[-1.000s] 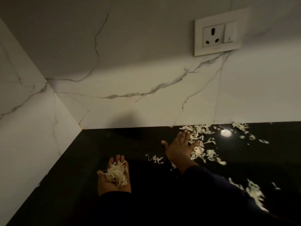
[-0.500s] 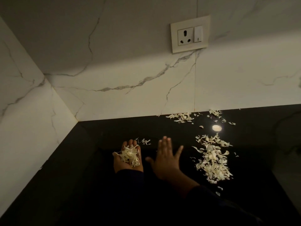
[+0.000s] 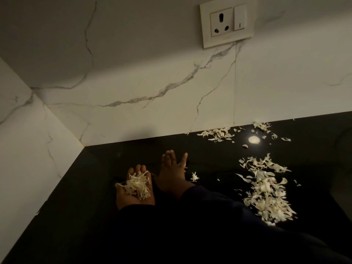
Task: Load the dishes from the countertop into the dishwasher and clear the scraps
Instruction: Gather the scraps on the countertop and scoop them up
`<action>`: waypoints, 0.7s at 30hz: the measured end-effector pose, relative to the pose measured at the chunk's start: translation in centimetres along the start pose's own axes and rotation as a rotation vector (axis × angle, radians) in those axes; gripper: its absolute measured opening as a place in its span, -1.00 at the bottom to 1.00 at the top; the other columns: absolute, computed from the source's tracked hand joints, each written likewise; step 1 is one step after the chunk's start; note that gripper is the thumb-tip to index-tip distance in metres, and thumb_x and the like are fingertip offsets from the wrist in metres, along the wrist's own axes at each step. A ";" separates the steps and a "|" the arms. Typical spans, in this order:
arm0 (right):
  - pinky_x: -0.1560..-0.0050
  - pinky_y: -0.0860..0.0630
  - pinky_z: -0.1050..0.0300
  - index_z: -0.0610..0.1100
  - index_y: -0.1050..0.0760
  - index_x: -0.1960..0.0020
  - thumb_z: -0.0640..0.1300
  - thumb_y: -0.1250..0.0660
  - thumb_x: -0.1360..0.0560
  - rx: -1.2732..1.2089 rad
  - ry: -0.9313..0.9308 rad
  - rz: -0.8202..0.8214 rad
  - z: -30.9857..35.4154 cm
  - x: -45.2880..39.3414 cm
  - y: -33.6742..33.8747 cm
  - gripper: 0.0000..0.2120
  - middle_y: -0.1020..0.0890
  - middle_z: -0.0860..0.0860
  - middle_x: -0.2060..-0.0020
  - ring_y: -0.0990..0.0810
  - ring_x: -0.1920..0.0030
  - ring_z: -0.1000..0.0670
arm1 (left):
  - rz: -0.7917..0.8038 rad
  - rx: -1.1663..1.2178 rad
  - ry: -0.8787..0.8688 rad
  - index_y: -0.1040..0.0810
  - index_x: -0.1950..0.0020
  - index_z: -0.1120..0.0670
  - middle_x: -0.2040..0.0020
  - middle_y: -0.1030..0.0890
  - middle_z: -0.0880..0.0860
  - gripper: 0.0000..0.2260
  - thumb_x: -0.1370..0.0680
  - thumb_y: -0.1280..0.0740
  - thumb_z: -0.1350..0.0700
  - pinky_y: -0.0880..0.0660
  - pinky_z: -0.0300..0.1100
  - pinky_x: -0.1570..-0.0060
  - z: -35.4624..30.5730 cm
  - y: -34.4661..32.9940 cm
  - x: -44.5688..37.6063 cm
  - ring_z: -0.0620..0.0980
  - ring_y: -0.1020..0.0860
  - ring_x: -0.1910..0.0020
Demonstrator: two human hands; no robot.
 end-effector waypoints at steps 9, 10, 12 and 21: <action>-0.28 0.40 -0.43 -0.20 0.25 -0.52 0.41 0.18 -0.48 -0.110 -0.230 -0.027 -9.5 9.1 -1.0 -0.13 0.24 -0.16 -0.51 0.33 -0.50 -0.13 | 0.105 -0.010 0.035 -0.15 -0.46 0.21 -0.47 -0.22 0.20 -0.48 -0.62 0.07 -0.10 -0.07 -0.02 -0.45 4.6 -1.0 4.0 0.12 -0.18 -0.47; -0.28 0.41 -0.43 -0.20 0.25 -0.51 0.41 0.19 -0.48 -0.110 -0.239 -0.023 -10.2 10.4 -1.3 -0.13 0.24 -0.16 -0.51 0.33 -0.50 -0.12 | 0.107 -0.033 0.037 -0.17 -0.45 0.22 -0.45 -0.25 0.21 -0.48 -0.62 0.07 -0.10 -0.10 -0.02 -0.45 5.3 -1.0 4.8 0.12 -0.21 -0.46; -0.28 0.41 -0.43 -0.20 0.26 -0.51 0.41 0.21 -0.47 -0.099 -0.263 -0.015 -12.0 13.2 -2.0 -0.13 0.25 -0.15 -0.51 0.34 -0.50 -0.12 | 0.137 -0.055 0.049 -0.18 -0.44 0.23 -0.44 -0.26 0.21 -0.48 -0.62 0.07 -0.10 -0.11 -0.02 -0.44 6.9 -0.8 6.7 0.12 -0.22 -0.45; -0.18 0.54 -0.35 -0.12 0.21 -0.53 0.47 0.20 -0.39 0.155 0.306 0.003 -7.5 26.9 -4.2 -0.08 0.23 -0.07 -0.52 0.39 -0.47 -0.04 | 0.210 -0.153 0.092 -0.17 -0.45 0.21 -0.46 -0.25 0.20 -0.47 -0.62 0.11 -0.11 -0.13 -0.03 -0.43 12.1 1.2 14.0 0.12 -0.22 -0.46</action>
Point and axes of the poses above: each hand's wrist, its own x-axis away from the middle knuckle, its own y-axis out of the back of the hand, z = x × y, the point moved 10 cm from there along -x, towards the middle knuckle
